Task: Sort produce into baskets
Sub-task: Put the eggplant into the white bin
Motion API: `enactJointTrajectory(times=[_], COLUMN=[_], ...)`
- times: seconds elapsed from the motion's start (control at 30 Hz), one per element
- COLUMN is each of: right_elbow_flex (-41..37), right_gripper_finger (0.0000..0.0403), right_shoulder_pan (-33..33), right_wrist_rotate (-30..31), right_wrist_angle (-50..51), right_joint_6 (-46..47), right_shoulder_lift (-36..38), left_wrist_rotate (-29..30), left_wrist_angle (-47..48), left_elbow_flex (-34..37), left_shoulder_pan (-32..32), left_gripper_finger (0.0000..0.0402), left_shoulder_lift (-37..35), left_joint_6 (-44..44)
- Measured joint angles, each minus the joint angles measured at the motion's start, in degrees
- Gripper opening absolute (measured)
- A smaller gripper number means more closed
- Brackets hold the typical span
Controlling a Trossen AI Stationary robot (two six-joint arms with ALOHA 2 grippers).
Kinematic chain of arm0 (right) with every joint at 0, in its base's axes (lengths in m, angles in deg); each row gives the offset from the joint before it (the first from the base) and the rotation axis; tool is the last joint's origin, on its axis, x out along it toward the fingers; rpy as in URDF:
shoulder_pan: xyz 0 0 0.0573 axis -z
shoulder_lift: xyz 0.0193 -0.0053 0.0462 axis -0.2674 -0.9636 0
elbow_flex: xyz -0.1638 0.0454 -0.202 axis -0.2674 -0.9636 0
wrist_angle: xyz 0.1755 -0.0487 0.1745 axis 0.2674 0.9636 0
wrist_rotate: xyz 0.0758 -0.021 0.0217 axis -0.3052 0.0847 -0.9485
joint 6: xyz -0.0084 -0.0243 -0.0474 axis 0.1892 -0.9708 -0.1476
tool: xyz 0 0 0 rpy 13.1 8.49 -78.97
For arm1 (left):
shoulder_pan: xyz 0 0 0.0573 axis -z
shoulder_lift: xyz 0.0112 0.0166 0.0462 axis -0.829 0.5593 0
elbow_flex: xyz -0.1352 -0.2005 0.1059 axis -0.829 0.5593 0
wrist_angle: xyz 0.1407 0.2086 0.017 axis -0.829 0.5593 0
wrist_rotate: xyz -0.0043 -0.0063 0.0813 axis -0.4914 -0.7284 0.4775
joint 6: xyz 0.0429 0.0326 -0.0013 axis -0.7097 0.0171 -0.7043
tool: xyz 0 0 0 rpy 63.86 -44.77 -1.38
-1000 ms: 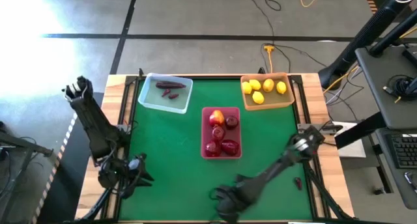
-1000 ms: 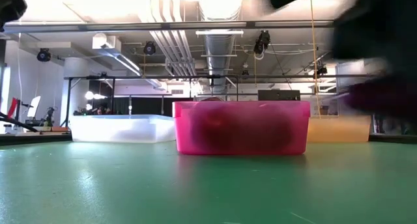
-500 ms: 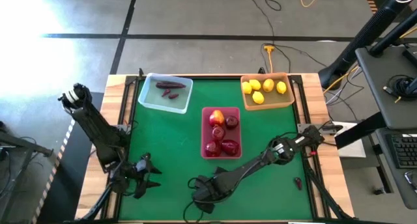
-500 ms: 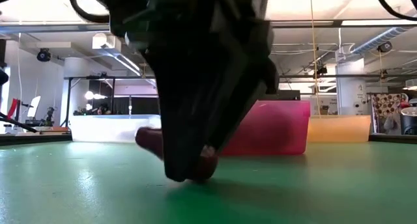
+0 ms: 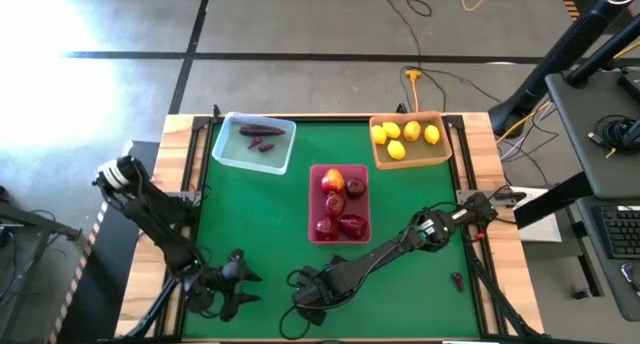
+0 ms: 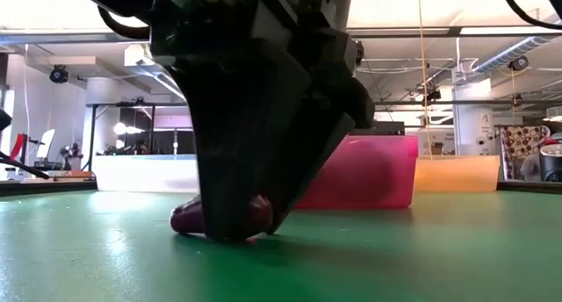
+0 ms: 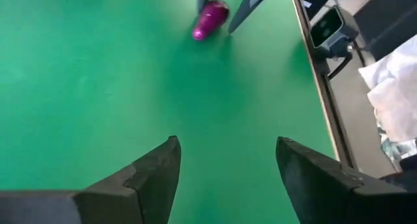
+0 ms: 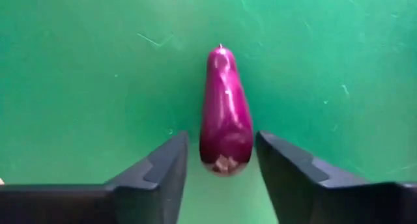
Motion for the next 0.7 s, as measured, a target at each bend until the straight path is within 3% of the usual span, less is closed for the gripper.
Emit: enactJointTrajectory(times=[0.13, 0.23, 0.37, 0.47, 0.7], right_elbow_flex=[3.20, 5.18, 4.54, 4.82, 4.71], right_gripper_finger=[0.0236, 0.0268, 0.0286, 0.0284, 0.0257], right_shoulder_pan=[-0.43, -1.25, -3.20, -5.55, -11.39], right_wrist_rotate=[-0.19, -0.92, -3.05, -0.95, 4.65], right_wrist_angle=[2.31, 8.02, 10.34, 9.95, 9.96], right_joint_6=[0.41, 6.59, 13.46, 16.87, 27.84], right_shoulder_lift=[0.00, 1.00, 4.44, 6.35, 7.07], left_wrist_rotate=[0.46, 0.04, -1.74, -3.48, -23.72], left_wrist_angle=[-0.16, 0.43, 1.17, -0.51, -4.64], left_elbow_flex=[-5.92, -9.35, -8.40, -8.23, -13.15], left_shoulder_pan=[-0.23, -1.37, -3.95, -6.74, -18.33], left_gripper_finger=[0.0229, 0.0229, 0.0229, 0.0229, 0.0229], left_shoulder_lift=[4.94, 7.34, 5.25, 5.18, 9.86], left_joint_6=[-3.34, -8.86, -13.23, -18.75, -36.28])
